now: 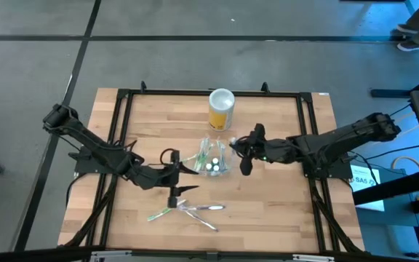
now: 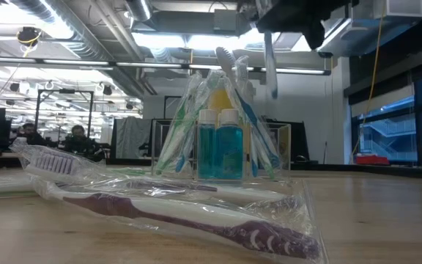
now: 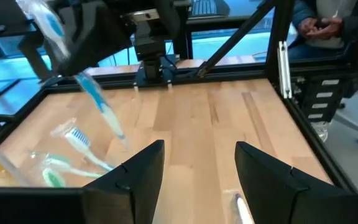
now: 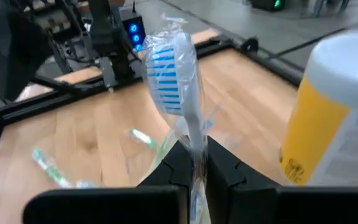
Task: Pick & Place toothbrushing station
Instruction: Put the blue toothbrush into the transparent organizer
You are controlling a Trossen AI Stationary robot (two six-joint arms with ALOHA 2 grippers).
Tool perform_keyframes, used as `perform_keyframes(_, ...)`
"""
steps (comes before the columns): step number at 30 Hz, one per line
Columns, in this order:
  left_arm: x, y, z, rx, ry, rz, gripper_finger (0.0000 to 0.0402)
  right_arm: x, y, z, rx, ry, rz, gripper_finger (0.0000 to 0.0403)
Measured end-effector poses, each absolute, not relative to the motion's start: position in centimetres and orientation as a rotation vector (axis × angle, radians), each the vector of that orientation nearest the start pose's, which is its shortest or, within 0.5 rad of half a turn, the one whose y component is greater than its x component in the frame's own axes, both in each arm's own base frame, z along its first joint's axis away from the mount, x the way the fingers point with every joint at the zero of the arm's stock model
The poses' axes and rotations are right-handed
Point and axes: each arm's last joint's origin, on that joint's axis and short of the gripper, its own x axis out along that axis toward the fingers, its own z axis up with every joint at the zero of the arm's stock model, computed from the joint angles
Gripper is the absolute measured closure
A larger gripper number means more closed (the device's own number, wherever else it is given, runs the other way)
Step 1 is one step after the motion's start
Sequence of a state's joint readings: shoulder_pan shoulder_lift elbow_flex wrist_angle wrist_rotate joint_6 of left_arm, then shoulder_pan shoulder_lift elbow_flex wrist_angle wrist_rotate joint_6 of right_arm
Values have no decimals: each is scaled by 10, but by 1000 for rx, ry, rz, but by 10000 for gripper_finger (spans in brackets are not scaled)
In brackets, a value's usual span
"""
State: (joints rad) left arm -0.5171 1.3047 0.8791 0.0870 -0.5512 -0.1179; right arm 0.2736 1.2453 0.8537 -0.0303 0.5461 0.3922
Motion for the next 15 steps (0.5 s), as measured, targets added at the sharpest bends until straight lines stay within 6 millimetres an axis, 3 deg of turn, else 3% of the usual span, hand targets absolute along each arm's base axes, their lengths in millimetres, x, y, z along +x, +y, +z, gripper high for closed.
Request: perform_keyframes(15,253,-129,279,82,309,98,208,282,54,234,268,371,-346,384)
